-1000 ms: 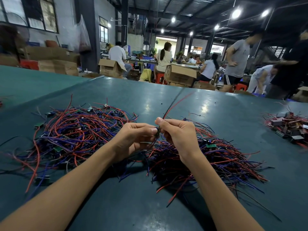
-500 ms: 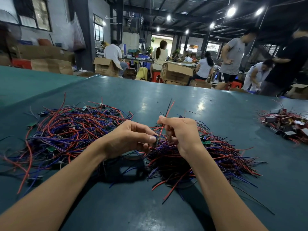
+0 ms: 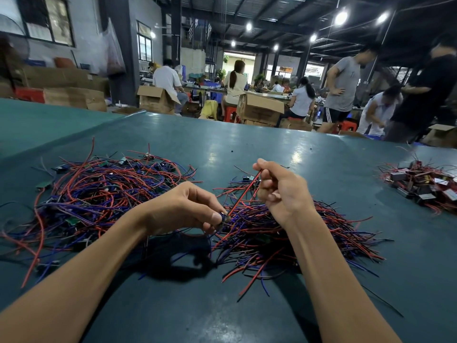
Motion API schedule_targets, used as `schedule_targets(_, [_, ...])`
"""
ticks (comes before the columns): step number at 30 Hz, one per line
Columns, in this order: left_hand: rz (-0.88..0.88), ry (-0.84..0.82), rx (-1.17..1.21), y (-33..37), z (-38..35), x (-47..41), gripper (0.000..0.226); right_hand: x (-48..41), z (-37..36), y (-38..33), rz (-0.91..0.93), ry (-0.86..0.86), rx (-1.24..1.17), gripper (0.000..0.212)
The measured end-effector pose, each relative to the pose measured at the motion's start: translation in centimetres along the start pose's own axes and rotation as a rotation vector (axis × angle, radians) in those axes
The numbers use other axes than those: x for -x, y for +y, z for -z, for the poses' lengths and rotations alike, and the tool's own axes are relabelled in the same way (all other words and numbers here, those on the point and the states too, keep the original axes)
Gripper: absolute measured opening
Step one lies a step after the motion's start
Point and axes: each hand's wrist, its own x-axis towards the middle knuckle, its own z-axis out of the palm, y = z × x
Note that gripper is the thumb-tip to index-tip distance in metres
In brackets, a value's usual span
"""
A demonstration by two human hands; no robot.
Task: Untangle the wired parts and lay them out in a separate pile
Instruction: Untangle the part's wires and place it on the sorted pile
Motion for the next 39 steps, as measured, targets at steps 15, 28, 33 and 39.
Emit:
schedule_targets(15, [-0.152,0.352,0.487,-0.6,1.3,-1.6,0.023,1.7,-2.4,2.4,0.152,-0.154,0.459,0.035])
schedule_targets(28, [-0.187,0.389,0.393,-1.6,1.6,-2.4,0.028,2.5,-3.7,4.4,0.229,-0.322,0.692,0.028])
schedule_targets(33, [-0.129,0.519,0.337,-1.9,1.4,-2.7,0.030,2.3,-3.4,4.5,0.157,-0.280,0.681,0.031])
schedule_targets(39, [-0.114,0.680,0.416,-2.0,1.9,-3.1,0.010,2.6,-3.2,3.9,0.112,-0.421,0.767,0.029])
